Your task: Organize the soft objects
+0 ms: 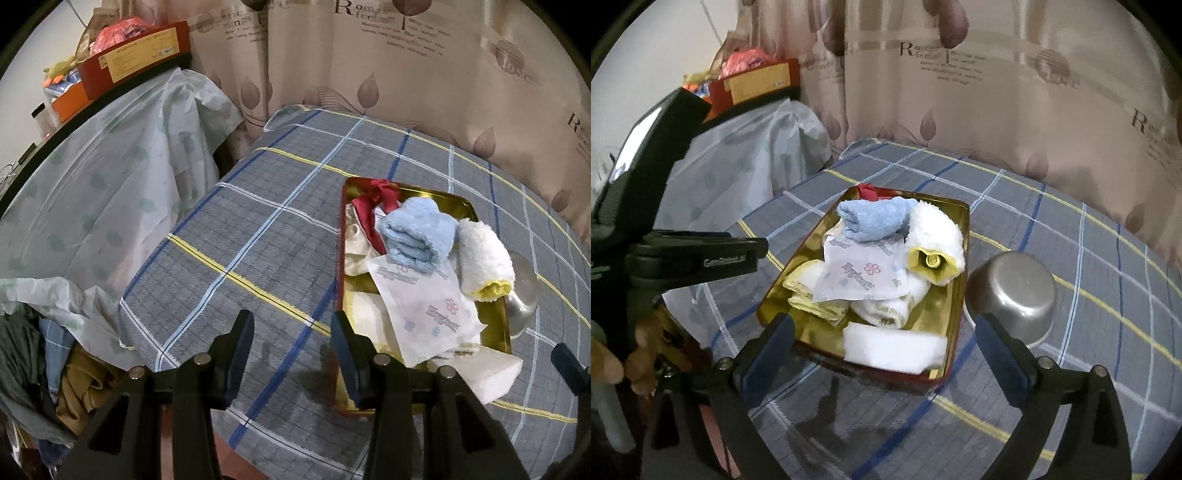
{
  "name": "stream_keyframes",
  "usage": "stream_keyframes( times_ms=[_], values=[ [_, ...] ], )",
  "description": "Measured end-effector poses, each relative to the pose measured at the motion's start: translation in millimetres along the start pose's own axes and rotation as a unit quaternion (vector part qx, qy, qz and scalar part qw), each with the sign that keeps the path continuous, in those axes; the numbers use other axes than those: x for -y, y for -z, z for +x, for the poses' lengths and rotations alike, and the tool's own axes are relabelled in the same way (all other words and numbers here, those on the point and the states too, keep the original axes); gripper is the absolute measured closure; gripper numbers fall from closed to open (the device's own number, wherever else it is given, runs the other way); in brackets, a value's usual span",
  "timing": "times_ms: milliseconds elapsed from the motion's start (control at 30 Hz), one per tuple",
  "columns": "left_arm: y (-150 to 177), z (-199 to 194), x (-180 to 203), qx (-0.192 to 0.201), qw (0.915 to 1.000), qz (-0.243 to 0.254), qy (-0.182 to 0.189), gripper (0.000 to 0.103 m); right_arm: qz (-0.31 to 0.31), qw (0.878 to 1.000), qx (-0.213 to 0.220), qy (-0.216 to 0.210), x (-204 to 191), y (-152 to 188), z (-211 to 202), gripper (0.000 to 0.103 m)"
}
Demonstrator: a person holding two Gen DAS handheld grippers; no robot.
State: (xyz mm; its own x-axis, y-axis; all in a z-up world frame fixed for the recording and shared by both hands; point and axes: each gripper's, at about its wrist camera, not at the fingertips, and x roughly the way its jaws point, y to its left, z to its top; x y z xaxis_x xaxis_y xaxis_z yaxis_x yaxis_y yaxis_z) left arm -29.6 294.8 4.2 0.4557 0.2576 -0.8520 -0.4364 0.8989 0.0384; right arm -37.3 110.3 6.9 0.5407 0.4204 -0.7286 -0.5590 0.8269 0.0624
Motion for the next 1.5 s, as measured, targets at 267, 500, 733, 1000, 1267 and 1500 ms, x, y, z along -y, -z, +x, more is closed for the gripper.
stream_keyframes(
  times_ms=[267, 500, 733, 1000, 1267, 1500],
  values=[
    [1, -8, 10, 0.005, 0.9999, 0.009, 0.004, 0.059, 0.006, 1.000, -0.026, 0.010, -3, 11, 7, 0.006],
    [3, -11, 14, 0.006, 0.9998, 0.017, 0.005, 0.059, 0.006, 0.999, -0.034, 0.022, -3, 13, 9, 0.006],
    [4, -10, 15, 0.004, 0.9998, 0.021, 0.005, 0.059, 0.010, 0.999, -0.041, 0.025, 0, 13, 12, 0.006],
    [5, -7, 19, -0.001, 0.9997, 0.023, 0.004, 0.059, 0.010, 0.999, -0.043, 0.026, -2, 13, 14, 0.006],
    [5, -6, 18, -0.004, 0.9997, 0.023, 0.004, 0.059, 0.008, 0.999, -0.045, 0.026, -2, 13, 14, 0.005],
    [5, -6, 18, -0.004, 0.9997, 0.023, 0.004, 0.059, 0.006, 0.999, -0.045, 0.025, -3, 13, 14, 0.005]
  ],
)
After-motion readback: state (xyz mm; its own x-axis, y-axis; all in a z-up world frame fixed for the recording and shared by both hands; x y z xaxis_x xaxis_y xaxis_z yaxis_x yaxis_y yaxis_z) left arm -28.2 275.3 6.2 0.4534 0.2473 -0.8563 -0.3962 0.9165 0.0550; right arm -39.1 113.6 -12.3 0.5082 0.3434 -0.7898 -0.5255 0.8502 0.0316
